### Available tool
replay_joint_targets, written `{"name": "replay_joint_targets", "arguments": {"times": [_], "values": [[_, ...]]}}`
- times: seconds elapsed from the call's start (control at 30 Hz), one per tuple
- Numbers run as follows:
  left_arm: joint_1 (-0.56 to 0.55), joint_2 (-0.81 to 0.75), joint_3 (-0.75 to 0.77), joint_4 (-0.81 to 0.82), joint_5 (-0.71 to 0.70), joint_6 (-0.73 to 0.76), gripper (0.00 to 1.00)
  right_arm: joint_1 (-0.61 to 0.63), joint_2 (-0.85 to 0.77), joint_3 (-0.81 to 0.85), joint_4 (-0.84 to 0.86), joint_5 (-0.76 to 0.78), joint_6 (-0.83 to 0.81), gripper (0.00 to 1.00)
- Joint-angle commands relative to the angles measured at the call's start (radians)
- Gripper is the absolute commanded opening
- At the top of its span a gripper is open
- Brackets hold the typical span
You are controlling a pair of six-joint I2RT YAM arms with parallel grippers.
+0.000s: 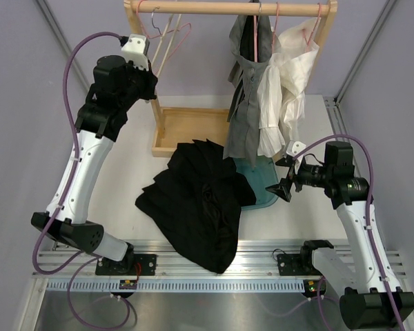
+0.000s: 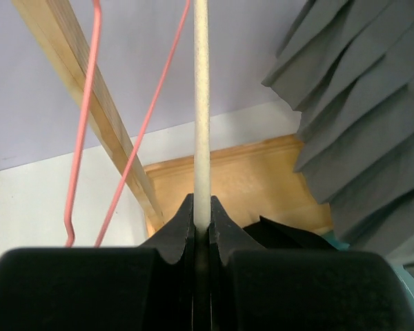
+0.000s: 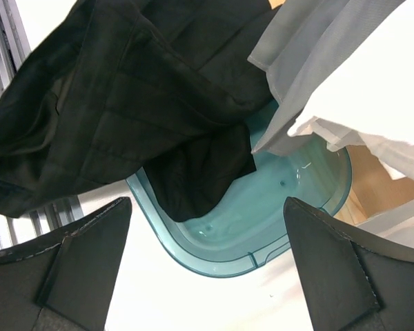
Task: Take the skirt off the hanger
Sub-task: Place the hanger at the clothesline.
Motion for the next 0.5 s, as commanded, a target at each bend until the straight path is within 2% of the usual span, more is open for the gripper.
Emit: {"name": "replay_joint_targets", "arguments": {"times": [0.0, 0.2, 0.47], "values": [[0.045, 0.039, 0.077, 0.130, 0.071, -0.004, 0.00, -0.003, -0.003, -0.009, -0.002, 0.016, -0.053, 0.99], [0.067, 0.097, 0.083, 0.218, 0.090, -0.024, 0.00, -0.003, -0.003, -0.022, -0.005, 0.015, -0.075, 0.99], [0.114, 0.171, 0.121, 0.230, 0.122, -0.053, 0.00, -0.003, 0.005, -0.025, -0.010, 0.018, -0.081, 0.99]]}}
